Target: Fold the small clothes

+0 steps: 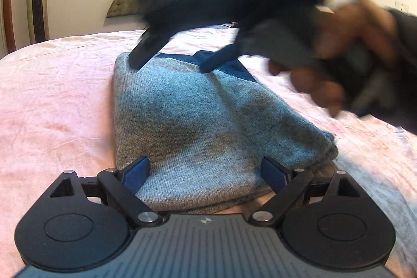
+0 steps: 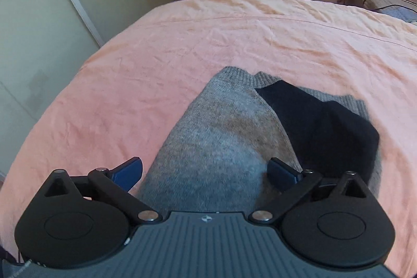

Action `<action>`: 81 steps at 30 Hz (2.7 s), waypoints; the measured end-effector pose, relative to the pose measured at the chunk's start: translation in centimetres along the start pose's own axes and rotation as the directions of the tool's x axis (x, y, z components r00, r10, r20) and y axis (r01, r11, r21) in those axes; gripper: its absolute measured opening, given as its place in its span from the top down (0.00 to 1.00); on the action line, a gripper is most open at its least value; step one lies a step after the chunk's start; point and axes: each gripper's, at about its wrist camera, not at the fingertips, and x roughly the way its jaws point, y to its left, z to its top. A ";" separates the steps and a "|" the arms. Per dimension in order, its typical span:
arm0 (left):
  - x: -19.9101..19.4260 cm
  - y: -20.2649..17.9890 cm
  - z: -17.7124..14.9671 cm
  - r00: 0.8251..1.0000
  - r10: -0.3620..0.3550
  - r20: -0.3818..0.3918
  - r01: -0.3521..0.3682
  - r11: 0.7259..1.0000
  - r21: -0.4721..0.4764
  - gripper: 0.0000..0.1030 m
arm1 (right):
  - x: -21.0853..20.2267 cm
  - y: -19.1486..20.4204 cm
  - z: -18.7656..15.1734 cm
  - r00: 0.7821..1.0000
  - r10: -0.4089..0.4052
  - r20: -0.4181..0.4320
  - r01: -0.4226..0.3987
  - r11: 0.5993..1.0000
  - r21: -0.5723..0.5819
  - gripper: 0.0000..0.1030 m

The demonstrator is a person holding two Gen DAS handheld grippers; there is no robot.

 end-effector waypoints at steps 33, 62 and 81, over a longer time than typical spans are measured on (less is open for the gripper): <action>-1.5 6.5 0.5 0.929 -0.351 -0.120 0.245 0.823 -0.512 0.87 | -8.8 -7.6 -12.7 0.970 0.222 -0.096 -0.192 0.949 0.250 0.76; -4.8 -1.1 0.8 0.999 -0.011 0.041 0.008 0.998 0.063 0.09 | -6.9 -3.1 -4.7 0.986 0.079 0.145 -0.100 0.984 0.145 0.00; -6.3 -0.3 -3.9 0.965 0.228 -0.127 -0.252 0.942 -0.222 0.02 | -9.6 0.9 -19.0 0.934 -0.339 0.111 0.330 0.940 0.089 0.00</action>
